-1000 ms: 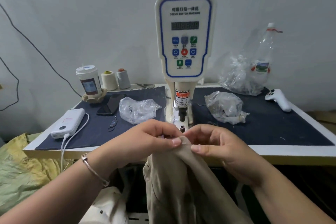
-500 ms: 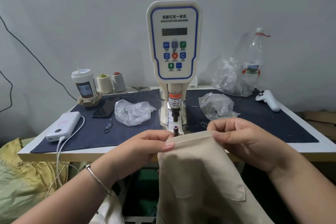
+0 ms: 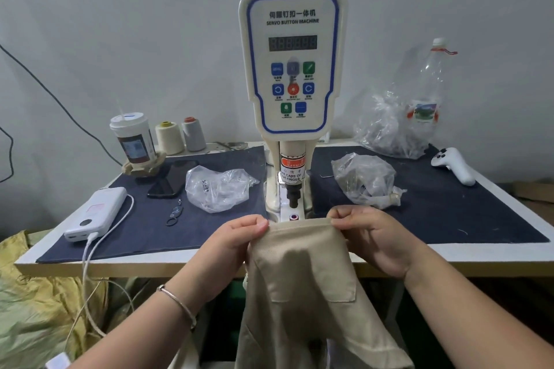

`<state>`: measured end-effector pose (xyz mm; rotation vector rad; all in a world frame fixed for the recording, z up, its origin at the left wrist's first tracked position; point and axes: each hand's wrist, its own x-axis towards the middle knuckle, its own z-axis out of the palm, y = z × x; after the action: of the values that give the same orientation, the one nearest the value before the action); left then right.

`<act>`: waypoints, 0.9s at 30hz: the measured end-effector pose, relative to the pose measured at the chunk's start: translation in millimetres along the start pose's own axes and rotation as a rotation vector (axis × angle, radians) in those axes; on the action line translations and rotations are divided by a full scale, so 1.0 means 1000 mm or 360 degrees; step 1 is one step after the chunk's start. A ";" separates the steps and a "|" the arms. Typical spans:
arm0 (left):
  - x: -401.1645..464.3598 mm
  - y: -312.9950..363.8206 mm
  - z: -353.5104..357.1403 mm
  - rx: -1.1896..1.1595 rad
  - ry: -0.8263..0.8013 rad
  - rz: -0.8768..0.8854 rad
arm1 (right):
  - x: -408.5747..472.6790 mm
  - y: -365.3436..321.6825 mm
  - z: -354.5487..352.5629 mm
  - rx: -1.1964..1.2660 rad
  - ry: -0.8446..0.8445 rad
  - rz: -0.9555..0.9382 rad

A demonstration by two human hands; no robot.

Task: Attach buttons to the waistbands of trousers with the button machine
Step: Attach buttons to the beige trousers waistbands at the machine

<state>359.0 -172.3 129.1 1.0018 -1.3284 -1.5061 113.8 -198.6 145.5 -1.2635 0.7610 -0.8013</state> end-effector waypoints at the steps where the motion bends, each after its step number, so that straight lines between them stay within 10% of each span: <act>1: 0.006 -0.004 -0.005 0.0087 0.0030 0.0007 | 0.006 0.004 -0.003 0.0008 0.0023 0.0023; 27: 0.056 -0.044 -0.030 0.0110 0.0189 0.0004 | 0.066 0.058 -0.040 0.0376 -0.0011 -0.0028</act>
<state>366.3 -232.2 80.7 1.1156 -1.3040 -1.3852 120.1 -268.3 79.3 -1.0615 0.6302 -0.8736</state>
